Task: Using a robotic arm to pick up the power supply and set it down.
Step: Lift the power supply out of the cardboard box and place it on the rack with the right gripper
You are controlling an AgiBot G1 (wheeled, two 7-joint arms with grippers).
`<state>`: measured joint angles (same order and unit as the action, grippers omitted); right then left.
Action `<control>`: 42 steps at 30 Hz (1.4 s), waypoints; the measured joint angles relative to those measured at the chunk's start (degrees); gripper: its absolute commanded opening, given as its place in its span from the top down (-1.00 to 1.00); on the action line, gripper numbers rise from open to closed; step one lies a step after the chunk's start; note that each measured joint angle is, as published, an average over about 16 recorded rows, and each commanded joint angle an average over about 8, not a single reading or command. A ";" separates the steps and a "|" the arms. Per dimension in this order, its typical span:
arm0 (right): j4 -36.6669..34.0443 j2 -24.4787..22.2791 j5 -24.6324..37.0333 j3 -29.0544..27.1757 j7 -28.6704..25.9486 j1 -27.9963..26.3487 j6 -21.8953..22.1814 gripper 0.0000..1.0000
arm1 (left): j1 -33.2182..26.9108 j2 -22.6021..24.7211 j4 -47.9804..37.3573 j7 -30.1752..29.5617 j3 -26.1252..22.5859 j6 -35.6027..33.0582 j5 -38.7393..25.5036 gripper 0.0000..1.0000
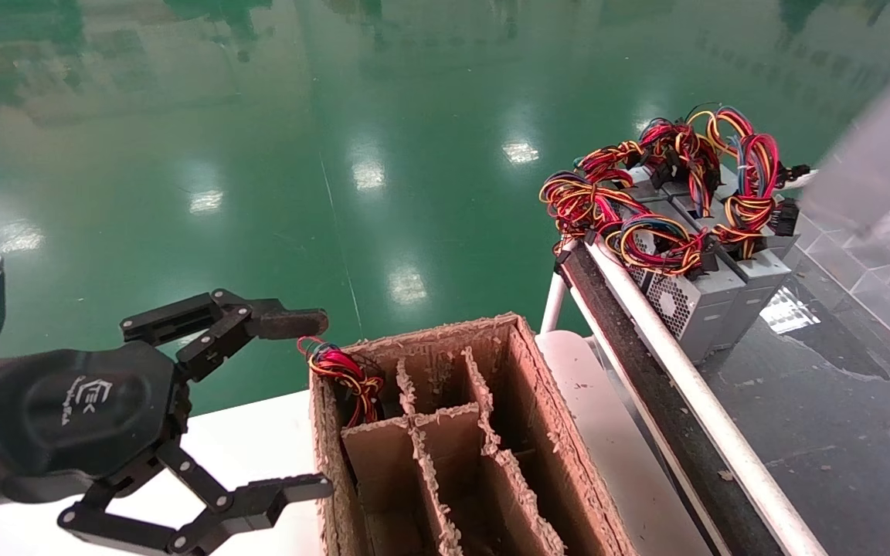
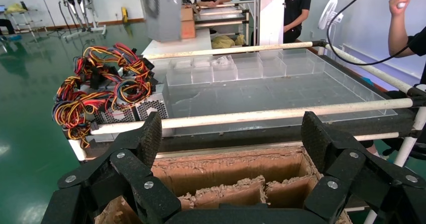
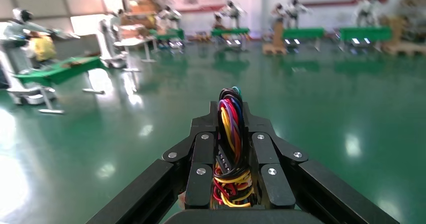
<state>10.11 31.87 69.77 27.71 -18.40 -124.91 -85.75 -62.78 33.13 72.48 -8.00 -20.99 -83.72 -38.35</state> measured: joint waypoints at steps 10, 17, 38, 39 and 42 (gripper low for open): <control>-3.35 -6.36 2.63 1.58 1.35 -0.32 -2.57 1.00 | 0.00 0.00 0.00 0.00 -0.01 0.00 0.00 -1.00; -5.59 -8.38 3.37 2.18 2.73 1.55 -3.14 1.00 | 0.00 0.00 0.00 0.00 -0.01 0.00 0.01 -1.00; -10.60 -1.90 4.02 2.78 10.42 10.72 3.77 1.00 | -0.01 -0.01 0.00 0.01 -0.02 0.01 0.01 -1.00; -10.63 -1.45 4.05 2.79 10.69 10.99 4.24 1.00 | -0.01 -0.01 0.00 0.01 -0.02 0.01 0.01 -1.00; -10.68 -0.13 4.09 2.82 11.33 11.70 5.62 1.00 | -0.01 -0.01 0.00 0.01 -0.02 0.01 0.02 -1.00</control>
<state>-0.57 31.74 73.86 30.53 -7.07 -113.21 -80.12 -62.78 33.12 72.48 -7.99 -21.01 -83.71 -38.33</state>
